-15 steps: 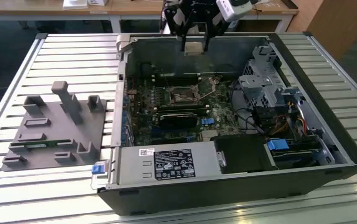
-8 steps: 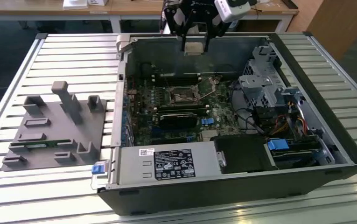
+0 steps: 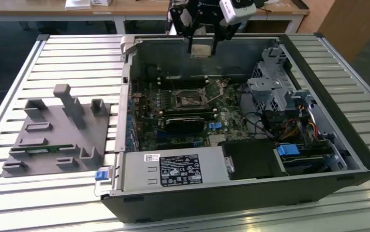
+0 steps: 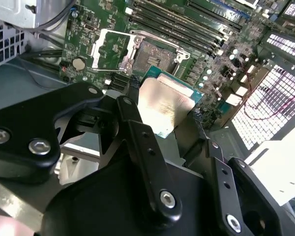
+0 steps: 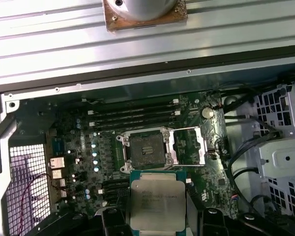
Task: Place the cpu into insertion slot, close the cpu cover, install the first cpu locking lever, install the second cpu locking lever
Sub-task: 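Place the cpu into insertion slot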
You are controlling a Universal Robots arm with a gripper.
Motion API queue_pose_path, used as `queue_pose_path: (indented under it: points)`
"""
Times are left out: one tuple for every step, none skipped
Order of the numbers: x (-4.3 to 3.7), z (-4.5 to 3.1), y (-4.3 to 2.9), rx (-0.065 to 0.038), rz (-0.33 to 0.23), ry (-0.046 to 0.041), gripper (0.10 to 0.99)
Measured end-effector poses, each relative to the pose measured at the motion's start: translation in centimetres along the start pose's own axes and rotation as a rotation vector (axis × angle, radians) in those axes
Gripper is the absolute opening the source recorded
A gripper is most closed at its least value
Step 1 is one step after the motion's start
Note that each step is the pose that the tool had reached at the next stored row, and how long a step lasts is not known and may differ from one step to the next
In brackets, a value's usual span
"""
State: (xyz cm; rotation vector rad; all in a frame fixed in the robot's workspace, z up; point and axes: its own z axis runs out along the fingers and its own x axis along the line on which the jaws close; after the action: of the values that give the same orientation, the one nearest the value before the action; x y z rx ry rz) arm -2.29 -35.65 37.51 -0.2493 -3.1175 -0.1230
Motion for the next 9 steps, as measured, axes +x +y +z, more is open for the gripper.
queue_pose_path:
  points:
    - [0.01, 0.02, 0.00, 0.000, 0.005, -0.0006, 0.537]
    - [0.02, 0.03, 0.01, 0.001, 0.011, -0.0012, 0.537]
    - [0.03, 0.04, 0.01, 0.001, 0.018, -0.0017, 0.537]
    - [0.05, 0.06, 0.02, 0.002, 0.025, -0.0023, 0.537]
    - [0.05, 0.07, 0.03, 0.002, 0.031, -0.0029, 0.537]
    - [0.06, 0.09, 0.04, 0.003, 0.037, -0.0034, 0.537]
    - [0.07, 0.10, 0.05, 0.004, 0.042, -0.0040, 0.537]
    - [0.08, 0.12, 0.05, 0.005, 0.048, -0.0047, 0.537]
    - [0.09, 0.13, 0.06, 0.005, 0.054, -0.0052, 0.537]
